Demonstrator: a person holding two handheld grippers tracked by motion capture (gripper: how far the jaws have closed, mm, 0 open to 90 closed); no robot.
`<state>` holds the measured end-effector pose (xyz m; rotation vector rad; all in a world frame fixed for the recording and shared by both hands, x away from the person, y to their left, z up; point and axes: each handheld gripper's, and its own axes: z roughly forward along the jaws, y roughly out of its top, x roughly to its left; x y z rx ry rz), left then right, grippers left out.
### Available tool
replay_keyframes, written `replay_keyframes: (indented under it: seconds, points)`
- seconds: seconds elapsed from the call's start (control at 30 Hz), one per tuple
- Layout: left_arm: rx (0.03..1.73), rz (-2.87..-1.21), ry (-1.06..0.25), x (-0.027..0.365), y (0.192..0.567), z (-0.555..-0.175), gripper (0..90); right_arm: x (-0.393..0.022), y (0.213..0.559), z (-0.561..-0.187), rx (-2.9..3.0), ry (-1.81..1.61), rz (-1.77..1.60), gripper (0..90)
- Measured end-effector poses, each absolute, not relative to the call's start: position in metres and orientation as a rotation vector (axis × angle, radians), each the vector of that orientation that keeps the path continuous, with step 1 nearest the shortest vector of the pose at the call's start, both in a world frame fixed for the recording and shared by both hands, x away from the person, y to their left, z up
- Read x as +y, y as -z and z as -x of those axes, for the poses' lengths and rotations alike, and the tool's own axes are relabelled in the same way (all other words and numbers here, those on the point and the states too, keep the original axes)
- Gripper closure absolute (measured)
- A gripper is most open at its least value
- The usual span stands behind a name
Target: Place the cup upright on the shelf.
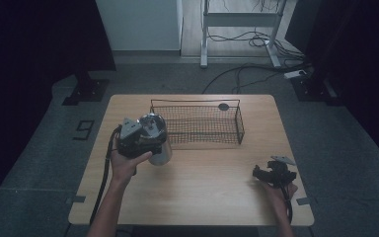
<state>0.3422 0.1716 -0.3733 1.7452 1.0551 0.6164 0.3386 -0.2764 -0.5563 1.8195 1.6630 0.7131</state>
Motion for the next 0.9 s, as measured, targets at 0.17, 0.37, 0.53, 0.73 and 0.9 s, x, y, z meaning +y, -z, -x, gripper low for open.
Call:
replay_keyframes:
  seconds: [0.17, 0.37, 0.53, 0.73, 0.9]
  points:
    - [1.049, -1.753, -0.631, 0.163, 0.364, -0.354, 4.2, -0.277, 0.556, -0.339, 1.665, -0.712, -1.819, 1.2]
    - [1.058, -1.739, -0.634, 0.163, 0.355, -0.36, 4.2, -0.277, 0.556, -0.339, 1.666, -0.71, -1.818, 1.2]
    - [1.073, -1.739, -0.647, 0.164, 0.349, -0.365, 4.2, -0.277, 0.556, -0.339, 1.666, -0.713, -1.816, 1.2]
    - [1.065, -1.748, -0.668, 0.16, 0.349, -0.368, 4.2, -0.277, 0.556, -0.339, 1.665, -0.713, -1.816, 1.4]
    - [1.055, -1.75, -0.641, 0.156, 0.346, -0.374, 4.2, -0.277, 0.556, -0.338, 1.663, -0.713, -1.817, 1.6]
